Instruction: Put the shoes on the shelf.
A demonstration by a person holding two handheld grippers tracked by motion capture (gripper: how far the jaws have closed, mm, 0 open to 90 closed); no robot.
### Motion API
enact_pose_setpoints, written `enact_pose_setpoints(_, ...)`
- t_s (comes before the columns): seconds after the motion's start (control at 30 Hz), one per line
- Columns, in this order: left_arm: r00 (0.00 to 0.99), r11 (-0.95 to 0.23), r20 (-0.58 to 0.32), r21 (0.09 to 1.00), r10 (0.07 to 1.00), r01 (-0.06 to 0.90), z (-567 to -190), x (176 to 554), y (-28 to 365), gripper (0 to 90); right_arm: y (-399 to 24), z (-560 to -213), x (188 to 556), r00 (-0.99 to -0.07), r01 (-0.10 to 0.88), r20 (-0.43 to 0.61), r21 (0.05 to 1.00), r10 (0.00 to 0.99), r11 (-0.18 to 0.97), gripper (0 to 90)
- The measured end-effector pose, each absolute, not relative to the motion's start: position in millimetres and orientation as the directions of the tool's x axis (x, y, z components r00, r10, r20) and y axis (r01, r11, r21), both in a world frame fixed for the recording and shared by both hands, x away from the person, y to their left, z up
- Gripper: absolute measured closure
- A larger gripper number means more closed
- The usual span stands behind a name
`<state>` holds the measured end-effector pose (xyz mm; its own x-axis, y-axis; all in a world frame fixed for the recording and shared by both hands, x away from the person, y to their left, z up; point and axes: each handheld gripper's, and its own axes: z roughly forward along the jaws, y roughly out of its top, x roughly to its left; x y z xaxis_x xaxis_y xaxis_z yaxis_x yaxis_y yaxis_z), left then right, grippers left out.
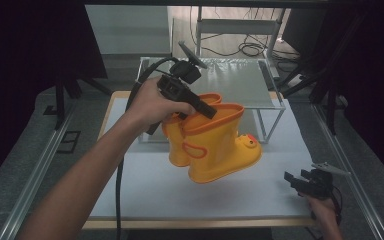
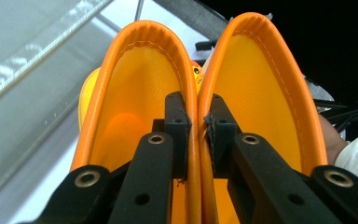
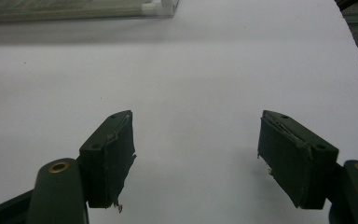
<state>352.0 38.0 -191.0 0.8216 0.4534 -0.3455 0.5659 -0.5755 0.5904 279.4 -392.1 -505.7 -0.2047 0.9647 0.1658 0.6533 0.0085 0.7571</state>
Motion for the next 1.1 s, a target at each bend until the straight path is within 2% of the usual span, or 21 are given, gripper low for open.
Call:
enact_pose_setpoints(0.27,0.801,-0.53,-0.383,0.605,0.46,0.594,-173.6,370.3,27.0,81.8,-393.5,-506.3,279.6,-0.202,0.656,0.167,0.755,0.965,0.006,26.7)
enact_pose_setpoints(0.6,0.774,-0.474,-0.384,0.627,0.503,0.619,-144.2,390.9,14.5,81.8,-395.9,-507.3,279.9,-0.197,0.659,0.169,0.752,0.966,0.003,26.8)
enact_pose_setpoints(0.83,0.723,-0.409,-0.373,0.634,0.581,0.656,-126.9,413.5,15.7,81.8,-398.7,-507.2,279.7,-0.194,0.658,0.173,0.753,0.966,-0.003,26.8)
enact_pose_setpoints(1.1,0.602,-0.287,-0.35,0.639,0.718,0.714,-127.2,445.0,15.8,81.7,-399.5,-507.3,279.5,-0.185,0.657,0.183,0.753,0.965,-0.017,26.8)
